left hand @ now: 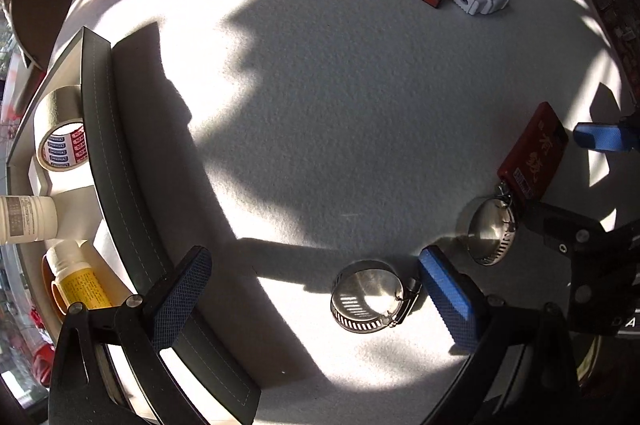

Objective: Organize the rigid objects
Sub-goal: 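Move the left tool to a metal hose clamp while the right approaches the red box, then close the right tool on the red box while the left grasps the hose clamp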

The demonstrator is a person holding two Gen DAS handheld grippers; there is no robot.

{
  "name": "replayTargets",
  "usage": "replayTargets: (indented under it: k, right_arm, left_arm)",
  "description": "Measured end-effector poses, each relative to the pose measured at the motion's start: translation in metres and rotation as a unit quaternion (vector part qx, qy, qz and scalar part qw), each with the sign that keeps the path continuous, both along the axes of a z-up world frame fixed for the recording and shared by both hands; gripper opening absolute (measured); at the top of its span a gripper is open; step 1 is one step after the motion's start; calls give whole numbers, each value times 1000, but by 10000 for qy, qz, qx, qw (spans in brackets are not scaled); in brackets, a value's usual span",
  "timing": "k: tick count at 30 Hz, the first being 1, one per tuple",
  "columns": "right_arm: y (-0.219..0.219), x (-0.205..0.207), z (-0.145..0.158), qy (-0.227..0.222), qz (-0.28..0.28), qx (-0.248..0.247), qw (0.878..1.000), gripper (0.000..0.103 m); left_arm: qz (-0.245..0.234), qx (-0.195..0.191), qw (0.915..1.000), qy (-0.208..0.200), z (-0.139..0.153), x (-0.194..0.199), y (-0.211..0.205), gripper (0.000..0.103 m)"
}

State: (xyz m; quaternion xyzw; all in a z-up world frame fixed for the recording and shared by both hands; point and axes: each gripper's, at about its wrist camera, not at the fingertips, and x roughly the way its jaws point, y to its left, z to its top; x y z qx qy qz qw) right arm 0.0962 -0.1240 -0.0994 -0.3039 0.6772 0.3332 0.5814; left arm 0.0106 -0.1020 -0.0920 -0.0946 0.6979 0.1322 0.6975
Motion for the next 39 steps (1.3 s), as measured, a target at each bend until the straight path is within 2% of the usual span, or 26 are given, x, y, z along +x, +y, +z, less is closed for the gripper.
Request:
replayTargets:
  k: [8,11,16,21,24,27,29,34,35,39]
  right_arm:
    - [25,7,-2,-200,365,-30,9991,87]
    - [27,11,-2,-167,249,-70,9995,84]
    - [29,8,2,-173,130,-92,9997,71]
    - [26,16,2,-74,-29,-223,9997,70]
    - [11,20,6,-19,-281,-207,9994,70]
    - [1,28,14,56,-542,-131,9984,70]
    - [-5,32,19,104,-704,-79,9974,70]
    - [-20,39,32,202,-1006,42,9947,70]
    - [-22,38,34,212,-1038,52,9944,70]
    - [-35,32,41,346,-1261,69,9914,70]
  left_arm:
    - [352,-301,9989,-40,3,-12,24,103]
    - [552,-318,9980,-17,4,-13,33,103]
    - [923,-324,9952,36,4,-18,41,103]
    - [812,-409,9956,235,0,-19,34,102]
    - [597,-401,9973,162,7,-18,26,93]
    - [482,-376,9981,39,16,-20,21,73]
    - [352,-360,9987,-19,22,-20,24,46]
    - [306,-704,9970,43,28,-23,35,46]
    - [292,-783,9965,25,30,-25,27,46]
    - [64,-999,9950,-61,42,-28,29,46]
